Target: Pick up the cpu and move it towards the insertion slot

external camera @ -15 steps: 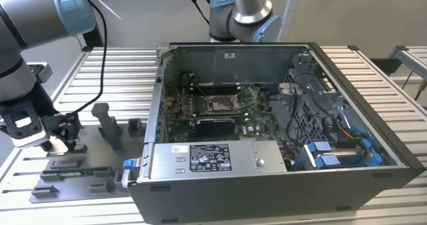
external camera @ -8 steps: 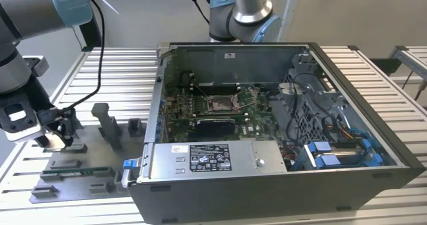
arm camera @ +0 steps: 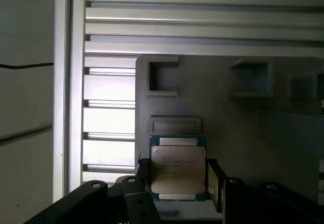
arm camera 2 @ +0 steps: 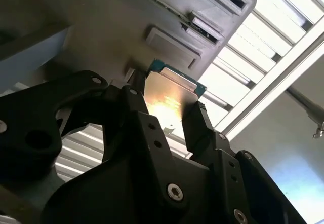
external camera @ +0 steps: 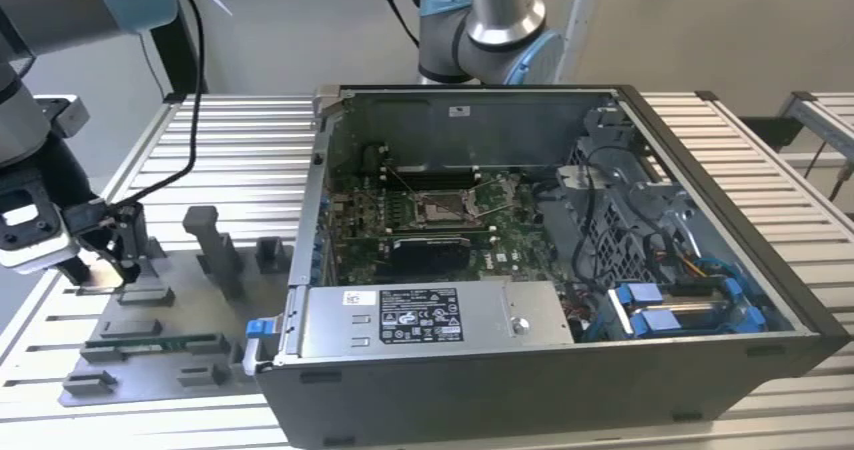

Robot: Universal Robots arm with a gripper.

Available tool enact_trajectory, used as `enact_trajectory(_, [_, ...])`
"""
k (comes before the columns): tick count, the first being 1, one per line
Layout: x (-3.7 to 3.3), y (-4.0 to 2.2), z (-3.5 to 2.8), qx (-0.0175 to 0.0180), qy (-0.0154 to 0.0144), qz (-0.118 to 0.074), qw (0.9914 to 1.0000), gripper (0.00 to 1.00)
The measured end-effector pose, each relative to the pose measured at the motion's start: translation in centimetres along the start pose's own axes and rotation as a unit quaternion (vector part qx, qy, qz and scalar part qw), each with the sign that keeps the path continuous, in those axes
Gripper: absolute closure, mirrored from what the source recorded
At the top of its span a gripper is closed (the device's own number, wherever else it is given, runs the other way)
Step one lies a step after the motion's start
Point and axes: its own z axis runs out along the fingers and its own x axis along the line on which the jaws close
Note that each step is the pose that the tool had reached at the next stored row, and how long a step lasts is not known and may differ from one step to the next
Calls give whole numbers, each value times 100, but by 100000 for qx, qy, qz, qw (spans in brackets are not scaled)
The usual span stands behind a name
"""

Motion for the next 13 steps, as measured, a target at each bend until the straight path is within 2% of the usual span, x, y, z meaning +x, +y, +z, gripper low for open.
enact_trajectory(9, [1,6,-158,-2,-2,5,100000,100])
enact_trajectory(13, [1,8,-203,1,-4,6,100000,100])
